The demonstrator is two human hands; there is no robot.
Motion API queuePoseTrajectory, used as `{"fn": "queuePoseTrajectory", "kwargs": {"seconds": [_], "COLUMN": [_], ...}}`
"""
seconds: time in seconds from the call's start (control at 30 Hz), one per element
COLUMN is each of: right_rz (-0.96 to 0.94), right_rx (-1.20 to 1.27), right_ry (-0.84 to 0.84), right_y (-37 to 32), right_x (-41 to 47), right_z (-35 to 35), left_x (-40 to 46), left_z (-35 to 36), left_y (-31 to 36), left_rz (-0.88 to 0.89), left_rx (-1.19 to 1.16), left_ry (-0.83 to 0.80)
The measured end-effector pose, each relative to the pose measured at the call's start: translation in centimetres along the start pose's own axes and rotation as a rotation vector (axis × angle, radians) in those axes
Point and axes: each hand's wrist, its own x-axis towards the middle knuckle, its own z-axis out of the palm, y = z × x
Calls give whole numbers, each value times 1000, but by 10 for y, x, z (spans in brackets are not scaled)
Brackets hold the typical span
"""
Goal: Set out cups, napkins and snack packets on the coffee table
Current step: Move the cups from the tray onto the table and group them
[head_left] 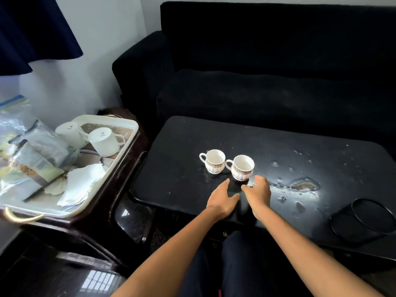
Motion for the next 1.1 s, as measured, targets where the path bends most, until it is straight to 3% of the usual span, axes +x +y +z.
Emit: {"fn": "queuePoseTrajectory", "kwargs": {"seconds": [0.37, 0.7, 0.9, 1.1], "right_rz": [-58, -386, -585, -746], "right_rx": [-50, -26, -116, -245], "right_ry": [-208, -364, -458, -547], "right_y": [-39, -137, -190, -222], "right_x": [-63, -99, -116, -127], "right_z": [13, 51, 92, 136], "left_x": [-48, -79, -93, -90], "left_z": [-56, -182, -222, -234], "left_y": [-7, -6, -29, -56], "left_rz": [-2, 93, 56, -33], "left_rx": [93, 85, 11, 141], "left_ry": [106, 518, 759, 792]}}
